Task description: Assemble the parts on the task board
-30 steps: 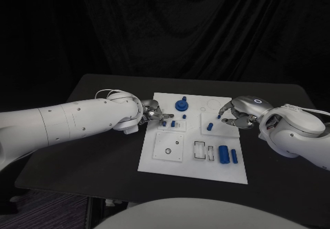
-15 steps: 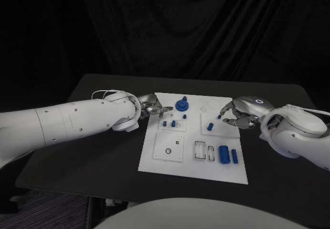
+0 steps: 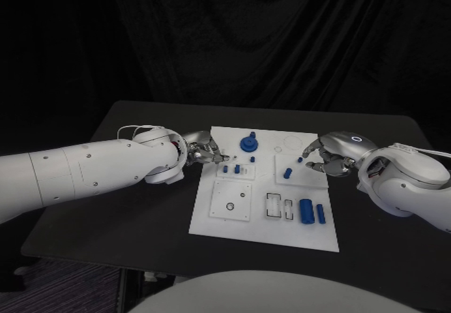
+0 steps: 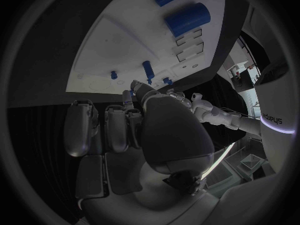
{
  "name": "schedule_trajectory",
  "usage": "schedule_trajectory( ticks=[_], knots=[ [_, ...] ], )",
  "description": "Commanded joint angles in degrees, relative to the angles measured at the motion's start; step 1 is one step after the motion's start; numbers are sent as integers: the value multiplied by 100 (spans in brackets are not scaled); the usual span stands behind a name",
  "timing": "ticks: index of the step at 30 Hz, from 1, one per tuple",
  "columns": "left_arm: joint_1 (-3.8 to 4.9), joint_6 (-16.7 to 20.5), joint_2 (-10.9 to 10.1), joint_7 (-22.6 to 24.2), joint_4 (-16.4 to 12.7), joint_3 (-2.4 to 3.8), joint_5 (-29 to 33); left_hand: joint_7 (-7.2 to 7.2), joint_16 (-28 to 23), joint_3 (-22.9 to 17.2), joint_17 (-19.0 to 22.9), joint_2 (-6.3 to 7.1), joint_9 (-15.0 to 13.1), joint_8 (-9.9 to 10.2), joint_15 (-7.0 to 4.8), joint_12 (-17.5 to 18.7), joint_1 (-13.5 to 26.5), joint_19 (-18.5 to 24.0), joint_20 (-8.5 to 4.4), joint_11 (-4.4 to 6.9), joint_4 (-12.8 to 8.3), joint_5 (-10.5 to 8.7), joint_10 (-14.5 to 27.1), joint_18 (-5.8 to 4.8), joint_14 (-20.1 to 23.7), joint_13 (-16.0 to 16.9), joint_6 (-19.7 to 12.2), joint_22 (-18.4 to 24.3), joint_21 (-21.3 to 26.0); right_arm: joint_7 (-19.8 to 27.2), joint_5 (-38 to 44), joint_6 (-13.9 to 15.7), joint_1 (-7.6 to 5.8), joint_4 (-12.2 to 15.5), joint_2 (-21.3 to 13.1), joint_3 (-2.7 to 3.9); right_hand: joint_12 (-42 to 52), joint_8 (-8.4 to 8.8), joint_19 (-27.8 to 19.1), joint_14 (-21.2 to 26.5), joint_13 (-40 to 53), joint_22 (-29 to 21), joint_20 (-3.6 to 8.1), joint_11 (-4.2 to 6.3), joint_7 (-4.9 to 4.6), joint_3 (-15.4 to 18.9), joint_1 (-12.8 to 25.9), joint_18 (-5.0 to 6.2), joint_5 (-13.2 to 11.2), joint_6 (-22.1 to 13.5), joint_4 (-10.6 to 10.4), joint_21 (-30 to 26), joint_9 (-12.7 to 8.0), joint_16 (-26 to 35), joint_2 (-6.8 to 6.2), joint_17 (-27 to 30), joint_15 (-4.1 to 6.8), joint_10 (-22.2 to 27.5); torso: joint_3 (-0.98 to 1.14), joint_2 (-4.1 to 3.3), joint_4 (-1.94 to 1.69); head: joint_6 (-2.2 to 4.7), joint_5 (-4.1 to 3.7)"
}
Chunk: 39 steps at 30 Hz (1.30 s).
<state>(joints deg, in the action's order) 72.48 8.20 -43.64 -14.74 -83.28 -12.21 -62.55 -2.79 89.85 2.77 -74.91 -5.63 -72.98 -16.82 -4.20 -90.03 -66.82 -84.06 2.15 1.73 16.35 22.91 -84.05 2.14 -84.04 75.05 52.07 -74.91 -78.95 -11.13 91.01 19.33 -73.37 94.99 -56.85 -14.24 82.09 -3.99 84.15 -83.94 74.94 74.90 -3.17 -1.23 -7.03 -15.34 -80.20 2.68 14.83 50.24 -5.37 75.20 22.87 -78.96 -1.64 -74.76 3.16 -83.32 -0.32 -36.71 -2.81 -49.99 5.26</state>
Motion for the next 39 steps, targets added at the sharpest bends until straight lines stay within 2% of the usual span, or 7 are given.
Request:
schedule_trajectory(
  ticks=[1, 6, 8, 11, 15, 30, 39],
  knots=[
    [65, -715, -4, -563, -77, 7, -115, -6, 15, -54, -1509, 17, 63, 99, 20, 3, -149, -43, 20, -59, -10, 173, -595, 56, -596, 1495, -70, -1149, 45, -69, 17, 30, 14, 17, -7, 3, -17, 22, 20, -285, 647, 1056, -26, -18, 6, 6, 43, 68, 36, 38, -33, -27, -6, 16, 5, 3, -46, 31, 3, -1, -2, -1, 22],
    [101, -912, 32, -753, -116, 7, -124, -23, 15, -90, -1509, 43, 107, 172, 34, 3, -239, -43, 35, -74, -8, 290, -595, 55, -596, 1495, -84, -1149, 45, -72, 17, 41, 14, 30, -20, 3, -17, 22, 20, -285, 647, 1056, -26, -18, 6, 6, 43, 68, 36, 38, -33, -27, -6, 16, 5, 3, -46, 31, 3, 7, -13, -1, -19],
    [107, -945, 58, -793, -115, 6, -125, -47, 15, -76, -1509, -8, 135, 217, 52, 3, -148, -51, 50, -95, 30, 56, -595, 53, -596, 1495, -66, -1153, 35, -72, 17, 45, 14, 36, -26, 3, -17, 22, 20, -285, 647, 1056, -26, -18, 6, 6, 43, 68, 36, 38, -33, -27, -6, 16, 5, 3, -46, 31, 4, 13, -15, -1, -29],
    [110, -966, 90, -833, -96, 6, -126, -61, 15, -53, -1509, -36, 150, 258, 64, 3, -81, -56, 63, -108, 30, -152, -595, 52, -596, 1495, -57, -1155, 30, -70, 17, 54, 14, 40, -27, 3, -17, 22, 20, -285, 647, 1056, -26, -18, 6, 6, 43, 68, 36, 38, -33, -27, -6, 16, 5, 3, -46, 31, 12, 20, -3, -1, -19],
    [110, -987, 142, -870, -49, 6, -127, -64, 15, -51, -1509, -47, 153, 273, 67, 3, -71, -57, 67, -112, 29, -210, -595, 52, -596, 1495, -61, -1155, 30, -67, 17, 62, 14, 46, -29, 3, -13, 22, 24, -287, 651, 1059, -28, -17, 6, 6, 56, 66, 43, 37, -41, -18, -9, 11, 7, -4, -46, 27, 32, 28, 26, -1, -2],
    [99, -707, 221, -598, 19, 6, -128, -63, 15, -60, -1509, -88, 155, 286, 72, 3, -52, -63, 73, -115, 24, -247, -595, 50, -596, 1495, -48, -1159, 19, -65, 17, 51, 14, 33, -16, 3, -13, 22, 24, -287, 651, 1059, -28, -17, 6, 6, 56, 66, 43, 37, -41, -18, -9, 11, 7, -4, -46, 27, -4, -26, 6, -1, 11],
    [66, -725, 312, -552, 92, 6, -128, -50, 15, -81, -1509, -112, 145, 268, 69, 3, -70, -68, 73, -107, 21, -224, -595, 49, -596, 1495, 4, -1161, 12, -67, 17, 36, 14, 29, -5, 3, -13, 22, 24, -287, 651, 1059, -28, -17, 6, 6, 56, 66, 43, 37, -41, -18, -9, 11, 7, -4, -46, 27, -7, -16, -7, -1, -23]
  ],
)
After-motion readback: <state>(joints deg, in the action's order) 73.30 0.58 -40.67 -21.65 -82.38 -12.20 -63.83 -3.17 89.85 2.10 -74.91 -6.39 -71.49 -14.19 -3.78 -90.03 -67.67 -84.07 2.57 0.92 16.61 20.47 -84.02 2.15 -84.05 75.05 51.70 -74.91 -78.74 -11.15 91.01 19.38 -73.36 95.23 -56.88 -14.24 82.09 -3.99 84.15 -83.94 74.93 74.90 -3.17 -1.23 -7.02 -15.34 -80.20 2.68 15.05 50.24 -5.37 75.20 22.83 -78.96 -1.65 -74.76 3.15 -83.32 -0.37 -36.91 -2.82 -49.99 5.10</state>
